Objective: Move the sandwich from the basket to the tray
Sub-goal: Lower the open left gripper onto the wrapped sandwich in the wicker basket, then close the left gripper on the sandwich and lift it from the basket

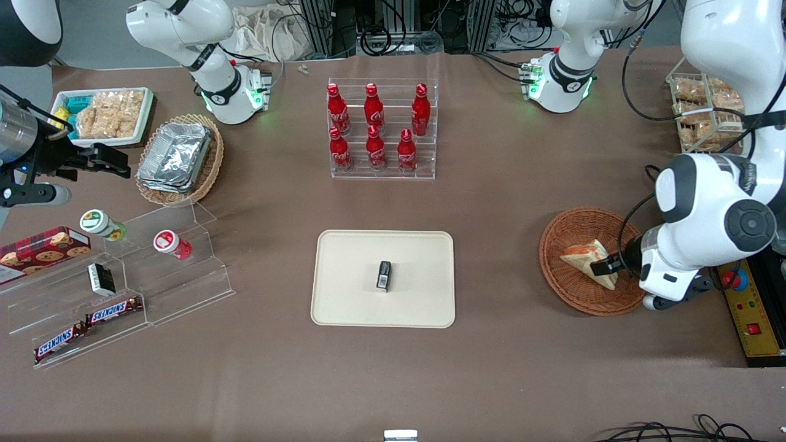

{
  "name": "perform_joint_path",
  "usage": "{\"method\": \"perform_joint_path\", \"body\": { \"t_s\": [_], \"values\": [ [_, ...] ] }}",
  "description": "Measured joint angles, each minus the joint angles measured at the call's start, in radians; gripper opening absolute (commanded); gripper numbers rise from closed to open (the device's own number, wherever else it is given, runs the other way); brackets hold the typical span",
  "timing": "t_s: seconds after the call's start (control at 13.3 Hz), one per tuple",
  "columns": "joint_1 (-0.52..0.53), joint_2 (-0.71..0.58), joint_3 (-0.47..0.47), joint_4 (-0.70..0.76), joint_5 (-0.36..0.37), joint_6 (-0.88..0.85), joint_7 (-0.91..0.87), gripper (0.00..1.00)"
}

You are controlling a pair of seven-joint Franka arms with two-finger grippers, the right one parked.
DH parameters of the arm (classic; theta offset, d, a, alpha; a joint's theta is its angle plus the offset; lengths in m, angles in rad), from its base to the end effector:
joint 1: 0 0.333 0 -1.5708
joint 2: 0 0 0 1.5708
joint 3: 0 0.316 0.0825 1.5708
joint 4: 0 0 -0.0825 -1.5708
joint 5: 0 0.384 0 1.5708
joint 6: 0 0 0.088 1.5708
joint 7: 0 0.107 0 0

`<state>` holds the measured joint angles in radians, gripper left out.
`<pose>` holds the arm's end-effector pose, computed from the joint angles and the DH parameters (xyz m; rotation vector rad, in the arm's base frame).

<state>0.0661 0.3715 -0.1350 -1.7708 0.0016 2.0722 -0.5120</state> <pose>0.6383 -0.0374 0.3482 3.0342 0.6941 -0.1209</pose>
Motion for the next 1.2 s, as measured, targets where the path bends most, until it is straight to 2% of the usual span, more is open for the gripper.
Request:
{"method": "perform_joint_path", "body": {
  "t_s": [0.45, 0.67, 1.2],
  "values": [
    [0.034, 0.035, 0.012, -0.061, -0.001, 0.108, -0.307, 0.98],
    [0.036, 0.065, 0.012, -0.063, -0.001, 0.130, -0.368, 0.91],
    [0.043, 0.081, 0.013, -0.121, -0.001, 0.153, -0.385, 0.86]
  ]
}}
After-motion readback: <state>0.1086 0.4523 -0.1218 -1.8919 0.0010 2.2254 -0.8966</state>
